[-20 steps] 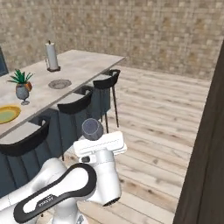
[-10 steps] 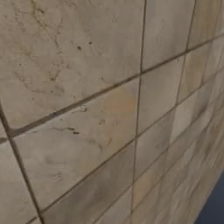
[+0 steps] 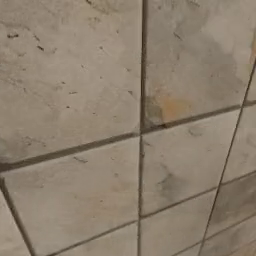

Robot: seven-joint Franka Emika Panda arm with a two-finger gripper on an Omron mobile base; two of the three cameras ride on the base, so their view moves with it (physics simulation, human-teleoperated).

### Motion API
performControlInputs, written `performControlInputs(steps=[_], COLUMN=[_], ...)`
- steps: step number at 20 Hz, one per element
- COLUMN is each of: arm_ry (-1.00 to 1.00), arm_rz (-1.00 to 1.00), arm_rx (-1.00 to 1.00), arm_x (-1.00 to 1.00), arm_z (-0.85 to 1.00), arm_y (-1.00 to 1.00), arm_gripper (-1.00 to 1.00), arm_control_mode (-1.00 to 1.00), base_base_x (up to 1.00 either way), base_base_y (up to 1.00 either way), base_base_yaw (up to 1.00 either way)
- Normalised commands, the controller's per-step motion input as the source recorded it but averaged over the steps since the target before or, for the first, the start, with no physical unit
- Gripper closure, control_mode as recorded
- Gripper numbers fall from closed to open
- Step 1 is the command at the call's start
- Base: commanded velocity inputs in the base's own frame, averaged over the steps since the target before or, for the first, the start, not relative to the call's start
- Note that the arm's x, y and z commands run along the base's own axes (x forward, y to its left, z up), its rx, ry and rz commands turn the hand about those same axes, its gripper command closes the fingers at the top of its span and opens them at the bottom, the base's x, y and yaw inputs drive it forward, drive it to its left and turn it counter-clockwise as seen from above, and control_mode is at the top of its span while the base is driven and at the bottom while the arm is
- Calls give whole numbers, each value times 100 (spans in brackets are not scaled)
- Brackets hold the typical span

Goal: Retrieve the wine glasses from the counter and place one next to each plate.

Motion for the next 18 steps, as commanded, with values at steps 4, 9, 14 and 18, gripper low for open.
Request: performControlInputs(steps=[4,9,14,18], arm_ry=[0,0,0,0], arm_rz=[0,0,0,0], arm_rx=[0,0,0,0], arm_x=[0,0,0,0], arm_z=[0,0,0,0], arm_y=[0,0,0,0], arm_gripper=[100,100,100,100], arm_control_mode=[100,100,100,100], base_base_x=[86,96,100,93], base_base_y=[-75,-80,25,9], base_base_yaw=[55,48,9,10])
